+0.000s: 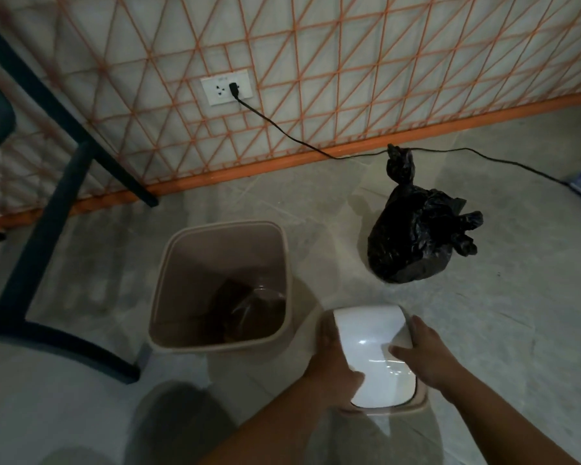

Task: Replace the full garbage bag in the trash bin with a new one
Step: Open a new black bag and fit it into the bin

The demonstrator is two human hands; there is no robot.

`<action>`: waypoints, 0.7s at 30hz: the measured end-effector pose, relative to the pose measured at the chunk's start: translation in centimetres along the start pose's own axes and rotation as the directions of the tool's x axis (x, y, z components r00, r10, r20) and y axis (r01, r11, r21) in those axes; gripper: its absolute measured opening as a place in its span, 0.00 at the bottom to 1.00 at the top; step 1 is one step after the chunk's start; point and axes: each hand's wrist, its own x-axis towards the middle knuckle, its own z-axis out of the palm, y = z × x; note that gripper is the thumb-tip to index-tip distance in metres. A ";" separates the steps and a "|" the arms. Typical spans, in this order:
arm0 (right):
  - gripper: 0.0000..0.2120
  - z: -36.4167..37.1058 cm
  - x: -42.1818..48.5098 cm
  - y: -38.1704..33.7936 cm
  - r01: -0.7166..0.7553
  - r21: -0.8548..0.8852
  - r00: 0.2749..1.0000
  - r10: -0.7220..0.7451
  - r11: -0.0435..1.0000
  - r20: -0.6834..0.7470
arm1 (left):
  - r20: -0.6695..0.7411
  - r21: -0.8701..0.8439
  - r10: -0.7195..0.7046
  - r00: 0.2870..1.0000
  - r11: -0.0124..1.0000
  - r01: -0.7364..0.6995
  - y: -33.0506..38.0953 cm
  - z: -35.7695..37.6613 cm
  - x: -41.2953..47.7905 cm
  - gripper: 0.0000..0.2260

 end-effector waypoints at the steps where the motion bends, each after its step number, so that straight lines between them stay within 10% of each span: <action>1: 0.35 -0.6 -0.3 -1.2 0.009 -0.002 1.000 -0.009 1.000 -0.011 | -0.013 0.016 0.035 0.999 0.999 -0.035 0.6 -0.5 -0.3 0.45; 10: 0.18 -6.9 -3.3 -17.7 0.314 -0.064 0.925 -0.321 0.947 -0.203 | -0.089 -0.081 0.270 0.959 0.957 -0.277 7.0 -10.8 -7.4 0.33; 21: 0.07 -1.2 -14.1 -48.4 0.832 -0.023 0.548 -0.828 0.554 -0.119 | -0.615 0.233 0.292 0.733 0.955 -0.184 3.2 -37.6 -26.6 0.24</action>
